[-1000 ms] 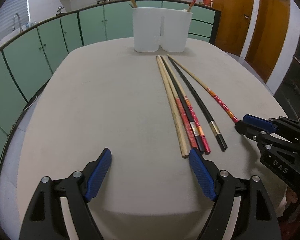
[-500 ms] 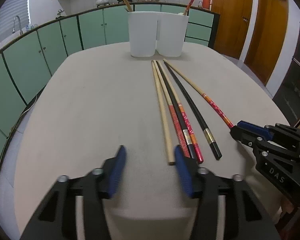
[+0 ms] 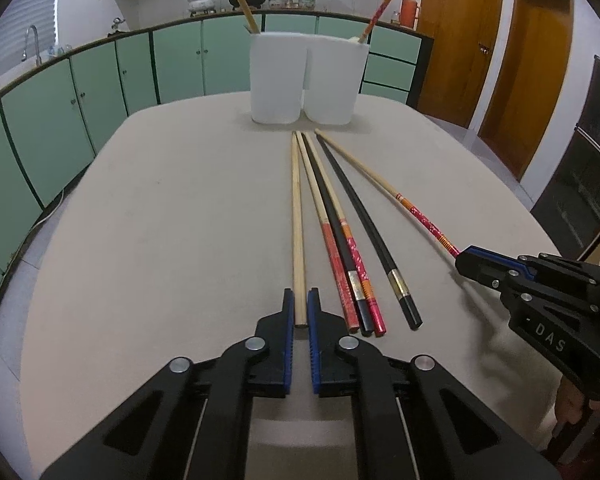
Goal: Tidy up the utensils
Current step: 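Close the right tool on a red-orange chopstick while the left tool grips a wooden chopstick, then lift both held chopsticks and carry them over the white holder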
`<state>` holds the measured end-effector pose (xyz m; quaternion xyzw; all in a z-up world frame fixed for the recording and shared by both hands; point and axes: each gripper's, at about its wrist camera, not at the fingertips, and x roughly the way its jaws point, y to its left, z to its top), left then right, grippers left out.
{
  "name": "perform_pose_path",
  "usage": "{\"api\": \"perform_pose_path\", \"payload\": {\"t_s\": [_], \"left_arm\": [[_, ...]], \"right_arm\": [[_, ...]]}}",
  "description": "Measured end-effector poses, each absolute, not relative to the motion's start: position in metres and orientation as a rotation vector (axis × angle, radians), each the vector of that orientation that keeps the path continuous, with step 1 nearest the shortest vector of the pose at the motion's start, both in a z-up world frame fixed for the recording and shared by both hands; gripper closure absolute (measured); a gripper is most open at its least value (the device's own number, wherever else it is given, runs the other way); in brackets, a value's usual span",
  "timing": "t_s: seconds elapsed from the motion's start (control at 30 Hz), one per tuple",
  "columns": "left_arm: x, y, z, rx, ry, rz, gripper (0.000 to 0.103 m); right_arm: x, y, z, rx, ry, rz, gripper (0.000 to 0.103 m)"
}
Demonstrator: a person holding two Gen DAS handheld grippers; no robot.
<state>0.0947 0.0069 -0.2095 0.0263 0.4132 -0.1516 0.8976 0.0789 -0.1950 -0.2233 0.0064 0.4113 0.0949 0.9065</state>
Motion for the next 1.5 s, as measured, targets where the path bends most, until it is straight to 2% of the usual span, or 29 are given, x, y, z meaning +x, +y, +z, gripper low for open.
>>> {"api": "perform_pose_path", "payload": {"t_s": [0.23,0.8,1.5], "left_arm": [[0.09,0.01,-0.172,0.081,0.783,-0.319,0.096],[0.107,0.008,-0.067,0.075,0.54,-0.357,0.096],[0.15,-0.004,0.015,0.053,0.391,-0.412,0.097]], "right_arm": [[0.075,-0.201,-0.192,-0.047,0.782,0.2,0.098],[0.101,-0.221,-0.073,-0.028,0.566,0.262,0.098],[0.168,-0.225,0.021,0.002,0.484,0.397,0.098]]}}
